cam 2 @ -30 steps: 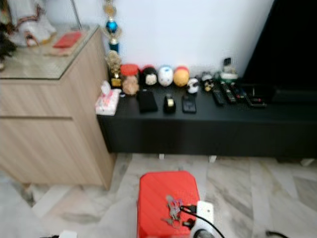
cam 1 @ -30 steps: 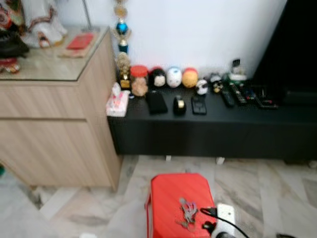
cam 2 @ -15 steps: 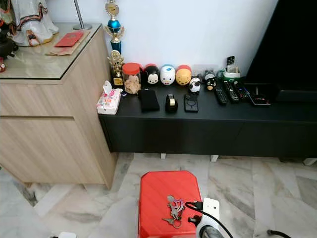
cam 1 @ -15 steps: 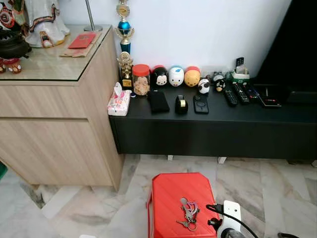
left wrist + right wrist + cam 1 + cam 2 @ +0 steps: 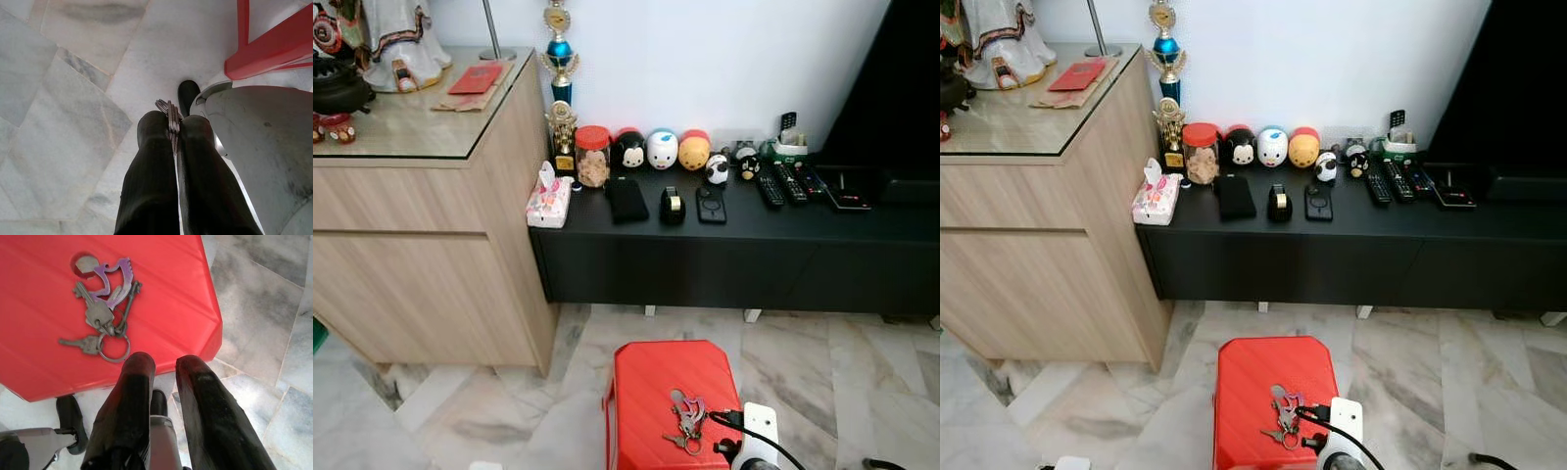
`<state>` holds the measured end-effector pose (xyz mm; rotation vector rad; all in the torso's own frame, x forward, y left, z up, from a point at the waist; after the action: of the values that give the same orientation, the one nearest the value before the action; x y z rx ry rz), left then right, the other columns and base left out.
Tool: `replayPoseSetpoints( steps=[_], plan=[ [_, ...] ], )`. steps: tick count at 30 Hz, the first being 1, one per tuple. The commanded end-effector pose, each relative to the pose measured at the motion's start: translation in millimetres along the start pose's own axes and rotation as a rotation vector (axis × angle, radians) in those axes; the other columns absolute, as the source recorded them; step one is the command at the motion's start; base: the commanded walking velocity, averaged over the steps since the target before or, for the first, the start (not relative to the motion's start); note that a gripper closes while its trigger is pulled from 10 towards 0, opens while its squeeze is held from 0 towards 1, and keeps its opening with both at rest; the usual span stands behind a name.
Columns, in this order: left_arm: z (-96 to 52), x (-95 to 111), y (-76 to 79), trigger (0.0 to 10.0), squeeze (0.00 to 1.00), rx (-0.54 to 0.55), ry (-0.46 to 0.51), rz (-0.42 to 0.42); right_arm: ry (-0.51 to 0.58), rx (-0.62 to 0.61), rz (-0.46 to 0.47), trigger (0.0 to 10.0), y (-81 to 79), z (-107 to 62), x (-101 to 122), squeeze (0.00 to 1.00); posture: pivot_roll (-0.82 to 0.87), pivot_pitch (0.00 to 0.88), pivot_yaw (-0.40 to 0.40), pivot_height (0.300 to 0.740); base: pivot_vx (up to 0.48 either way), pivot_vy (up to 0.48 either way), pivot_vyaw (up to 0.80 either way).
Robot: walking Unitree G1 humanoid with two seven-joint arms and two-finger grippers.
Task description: Hang keys on a hook
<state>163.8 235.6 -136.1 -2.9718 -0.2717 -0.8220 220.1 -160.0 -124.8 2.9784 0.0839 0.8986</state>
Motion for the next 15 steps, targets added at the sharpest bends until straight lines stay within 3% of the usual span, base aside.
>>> replayPoseSetpoints(
  steps=[1, 8, 13, 15],
  plan=[
    [-0.8, -8, 2.6, 10.0, 0.0, -0.01, -0.022, -0.01, -0.016, -0.008, -0.008, 10.0, 9.1, -1.4, -8, 0.0, 0.01, 0.0, -0.058, 0.74, -0.315, 0.0, 0.0],
    [-0.6, -8, 3.6, 10.0, 0.0, -0.014, -0.022, -0.014, -0.02, -0.029, -0.012, 10.0, 37.5, -4.1, -11, 0.0, 0.01, 0.0, -0.06, 0.74, -0.32, 0.0, 0.0],
    [-0.6, -8, 4.0, 10.0, 0.0, -0.016, -0.023, -0.014, -0.018, -0.03, -0.014, 10.0, 38.2, -3.6, -8, 0.0, 0.01, 0.0, -0.06, 0.74, -0.319, 0.0, 0.0],
    [-0.6, -8, 4.2, 10.0, 0.0, -0.017, -0.023, -0.015, -0.014, -0.025, -0.014, 10.0, 31.7, -2.3, -4, 0.0, 0.0, 0.0, -0.06, 0.74, -0.159, 0.0, 0.0]
  ],
)
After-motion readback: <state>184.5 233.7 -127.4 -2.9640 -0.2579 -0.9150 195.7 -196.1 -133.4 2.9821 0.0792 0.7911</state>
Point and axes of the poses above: a point about 5 cm out from each wrist's last joint towards the gripper, its own z axis pointing out of the wrist towards the gripper, its own x axis along the axis of the wrist's last joint, y = z × x, the point moved 5 cm from there along z, pointing out of the wrist towards the gripper, and after that the axes turned 15 degrees about -z, right-handed, at the moved point
